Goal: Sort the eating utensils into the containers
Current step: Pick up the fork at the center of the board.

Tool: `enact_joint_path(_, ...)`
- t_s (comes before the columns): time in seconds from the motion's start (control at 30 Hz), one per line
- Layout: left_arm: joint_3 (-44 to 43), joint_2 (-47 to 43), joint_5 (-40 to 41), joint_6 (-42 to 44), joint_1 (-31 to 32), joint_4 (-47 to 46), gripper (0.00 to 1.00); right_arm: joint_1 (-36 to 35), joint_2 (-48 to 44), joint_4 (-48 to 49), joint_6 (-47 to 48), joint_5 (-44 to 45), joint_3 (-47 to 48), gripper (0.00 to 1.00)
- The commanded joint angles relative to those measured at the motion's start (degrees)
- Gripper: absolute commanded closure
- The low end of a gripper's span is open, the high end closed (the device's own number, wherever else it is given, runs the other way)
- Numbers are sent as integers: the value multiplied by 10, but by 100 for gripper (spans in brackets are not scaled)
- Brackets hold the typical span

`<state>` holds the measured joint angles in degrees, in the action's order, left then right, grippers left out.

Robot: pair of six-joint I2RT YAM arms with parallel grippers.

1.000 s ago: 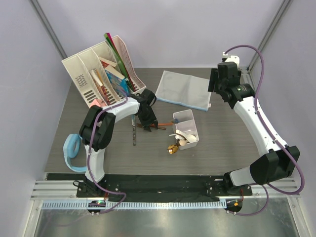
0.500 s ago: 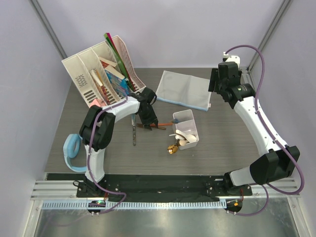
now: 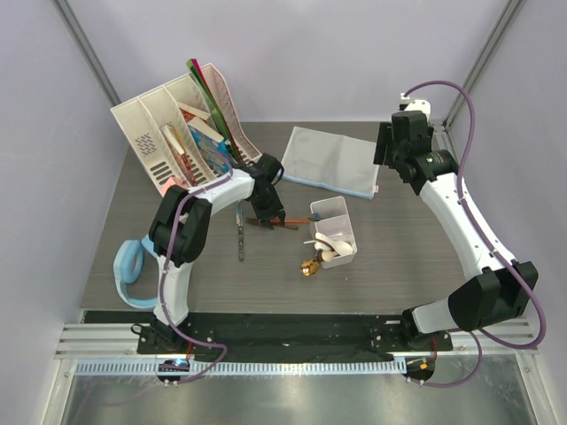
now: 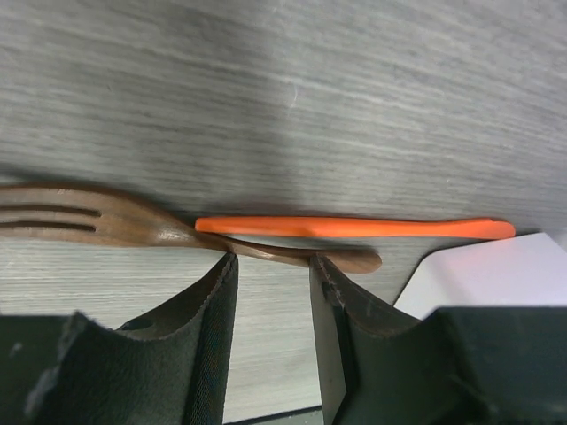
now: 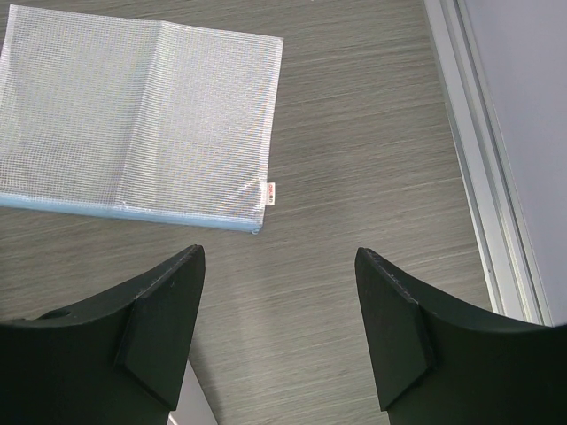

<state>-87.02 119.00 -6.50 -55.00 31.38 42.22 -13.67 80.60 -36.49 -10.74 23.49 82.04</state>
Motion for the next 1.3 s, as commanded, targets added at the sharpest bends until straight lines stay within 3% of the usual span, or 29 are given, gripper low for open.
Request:
enact_joint_path(0.0, -24, 15, 20, 16, -2, 27, 61, 2, -18, 18, -2, 2, 1, 26)
enact_joint_path(0.2, -21, 22, 25, 26, -3, 57, 62, 5, -20, 18, -2, 1, -1, 26)
enact_joint_path(0.37, -91, 60, 61, 55, 10, 160, 62, 8, -22, 18, -8, -5, -2, 26)
enact_joint_path(0.67, -132, 105, 77, 65, 20, 217, 66, 15, -24, 15, -13, -12, 0, 26)
enact_joint_path(0.8, -98, 83, 81, 80, 20, 212, 66, 16, -18, 15, -18, -20, 4, 26)
enact_joint_path(1.0, -19, -19, 79, 66, 18, 167, 61, 17, -8, 16, -23, -24, 8, 26)
enact_joint_path(1.27, -48, -22, 91, 41, 5, 178, 59, 16, -4, 16, -23, -27, 11, 26)
